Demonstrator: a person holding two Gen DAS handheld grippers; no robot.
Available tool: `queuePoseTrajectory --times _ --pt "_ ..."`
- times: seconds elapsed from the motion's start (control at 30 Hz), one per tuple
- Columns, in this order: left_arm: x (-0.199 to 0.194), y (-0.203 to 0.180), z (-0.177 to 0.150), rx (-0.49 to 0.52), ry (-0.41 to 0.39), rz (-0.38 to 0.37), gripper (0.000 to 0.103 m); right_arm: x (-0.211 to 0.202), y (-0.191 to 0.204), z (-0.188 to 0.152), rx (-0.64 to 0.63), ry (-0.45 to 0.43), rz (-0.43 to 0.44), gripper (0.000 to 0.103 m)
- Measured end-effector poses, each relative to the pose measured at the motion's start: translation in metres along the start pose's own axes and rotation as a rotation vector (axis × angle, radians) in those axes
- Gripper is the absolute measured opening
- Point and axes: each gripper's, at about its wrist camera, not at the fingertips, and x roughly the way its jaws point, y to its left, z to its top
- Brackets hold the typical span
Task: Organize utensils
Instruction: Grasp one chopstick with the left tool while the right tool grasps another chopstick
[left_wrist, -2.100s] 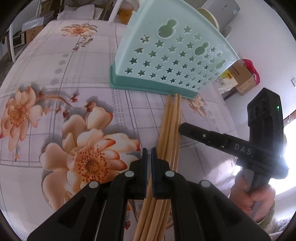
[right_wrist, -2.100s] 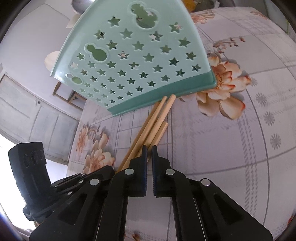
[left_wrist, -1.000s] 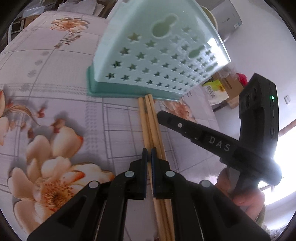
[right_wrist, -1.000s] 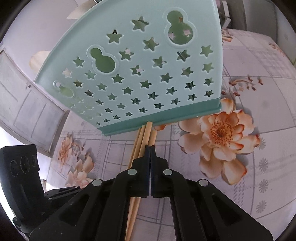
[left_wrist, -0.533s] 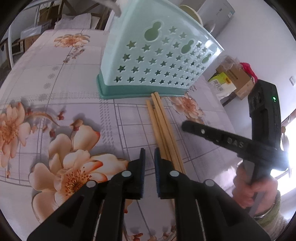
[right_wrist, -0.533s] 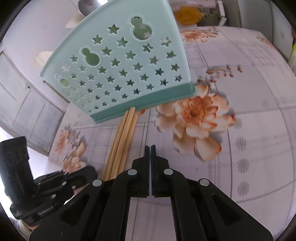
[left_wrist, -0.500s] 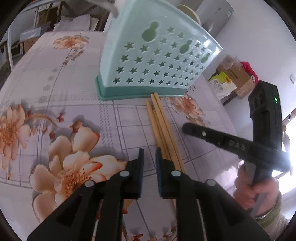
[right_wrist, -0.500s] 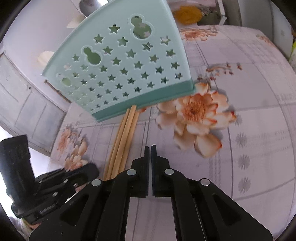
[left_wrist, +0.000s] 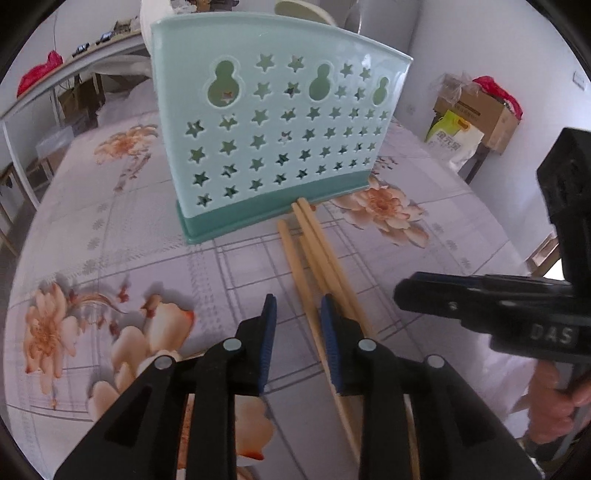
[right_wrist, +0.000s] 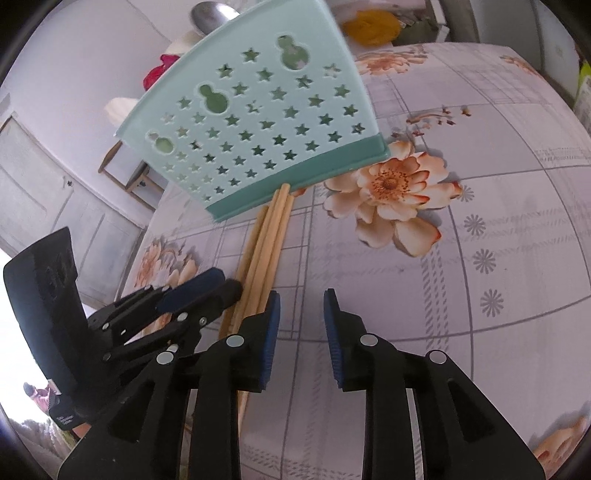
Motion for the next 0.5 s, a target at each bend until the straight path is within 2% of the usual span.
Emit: queuePoseTrajectory --times 0.23,0.37,0.5 --pt "-0.007 0.013 -0.007 -0.007 -0.007 0.058 0.024 0.009 0.024 -0.005 -0.056 0.006 -0.005 0.026" --pt "-0.012 0.023 -0.010 -0.040 -0.006 0.060 0.017 0.021 0.034 -0.005 -0.082 0.012 -0.017 0.026" --pt "-0.015 0.030 -0.012 -0.066 -0.004 0.055 0.013 0.027 0.046 -0.006 -0.151 0.000 -0.088 0.021"
